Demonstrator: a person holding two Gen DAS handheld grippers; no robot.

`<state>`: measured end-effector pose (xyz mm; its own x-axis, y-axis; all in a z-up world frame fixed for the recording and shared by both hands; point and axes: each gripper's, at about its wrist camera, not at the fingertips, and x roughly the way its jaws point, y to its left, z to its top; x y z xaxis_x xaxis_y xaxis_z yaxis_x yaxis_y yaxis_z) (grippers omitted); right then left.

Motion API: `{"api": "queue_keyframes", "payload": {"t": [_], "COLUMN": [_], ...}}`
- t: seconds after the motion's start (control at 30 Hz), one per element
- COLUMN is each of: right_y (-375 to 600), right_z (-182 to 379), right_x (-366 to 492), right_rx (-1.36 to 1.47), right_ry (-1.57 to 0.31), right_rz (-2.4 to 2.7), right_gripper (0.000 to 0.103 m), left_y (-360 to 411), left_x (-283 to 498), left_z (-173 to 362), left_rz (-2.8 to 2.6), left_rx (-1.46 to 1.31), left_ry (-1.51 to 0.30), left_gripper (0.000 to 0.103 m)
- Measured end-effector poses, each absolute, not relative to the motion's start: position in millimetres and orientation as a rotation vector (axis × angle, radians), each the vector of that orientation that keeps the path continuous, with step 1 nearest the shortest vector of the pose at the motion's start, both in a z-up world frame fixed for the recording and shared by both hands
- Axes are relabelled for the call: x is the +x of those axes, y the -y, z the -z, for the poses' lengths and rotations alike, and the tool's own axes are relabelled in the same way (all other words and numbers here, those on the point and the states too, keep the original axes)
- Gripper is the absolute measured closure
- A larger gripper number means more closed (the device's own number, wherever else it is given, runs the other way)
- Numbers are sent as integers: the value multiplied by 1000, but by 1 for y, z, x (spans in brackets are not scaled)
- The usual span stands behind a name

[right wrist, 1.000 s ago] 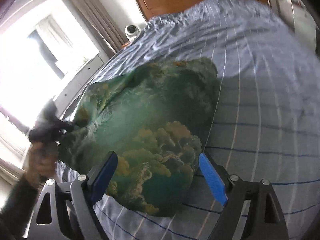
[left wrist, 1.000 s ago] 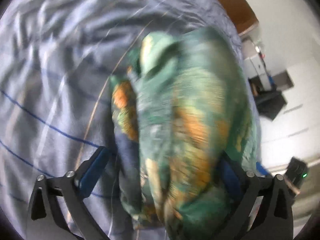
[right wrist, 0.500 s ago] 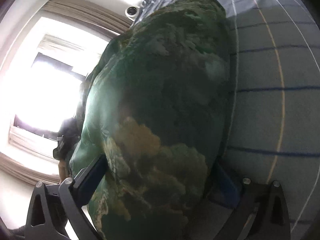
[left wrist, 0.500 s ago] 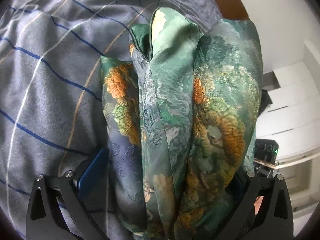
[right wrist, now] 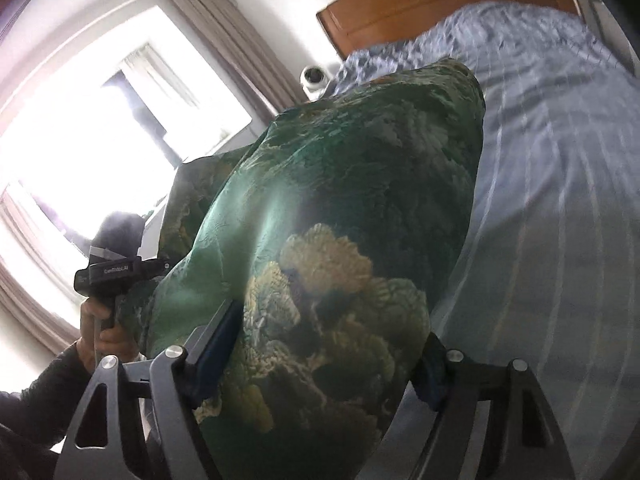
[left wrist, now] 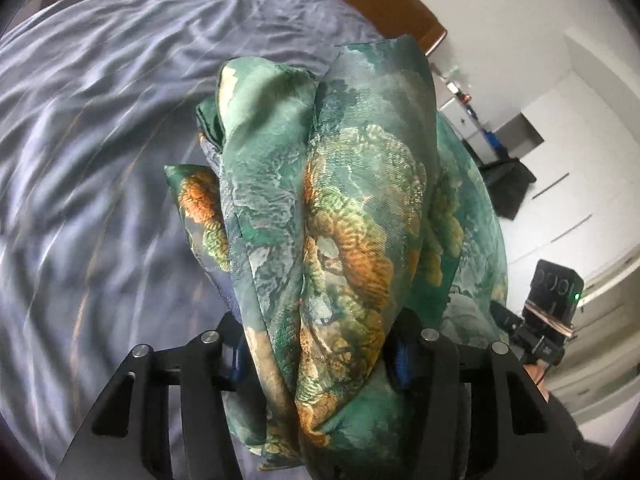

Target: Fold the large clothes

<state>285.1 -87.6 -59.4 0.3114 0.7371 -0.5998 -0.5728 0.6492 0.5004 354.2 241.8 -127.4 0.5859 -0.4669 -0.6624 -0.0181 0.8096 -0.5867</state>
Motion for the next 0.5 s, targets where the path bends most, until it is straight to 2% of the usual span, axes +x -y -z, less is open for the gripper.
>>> {"api": "queue_keyframes", "payload": {"t": [0.13, 0.27, 0.33, 0.4, 0.47, 0.5], "right_y": [108, 121, 124, 134, 141, 143], "right_z": [63, 99, 123, 144, 153, 152], "right_x": [340, 388, 406, 414, 412, 408], "right_rx": [246, 287, 312, 355, 427, 453], "right_ry": [-913, -985, -1051, -1090, -1075, -1062], "right_rz": [-847, -824, -809, -808, -826, -824], "right_gripper": [26, 26, 26, 23, 17, 16], "left_y": [-227, -217, -220, -226, -230, -229], "left_x": [412, 444, 449, 444, 437, 428], "left_z": [137, 171, 196, 201, 199, 192], "left_rz": [270, 244, 221, 224, 200, 189], "left_rx": [-575, -572, -586, -612, -595, -563], "left_ry": [-931, -997, -1017, -975, -947, -937], "left_gripper": [48, 45, 35, 17, 10, 10]}}
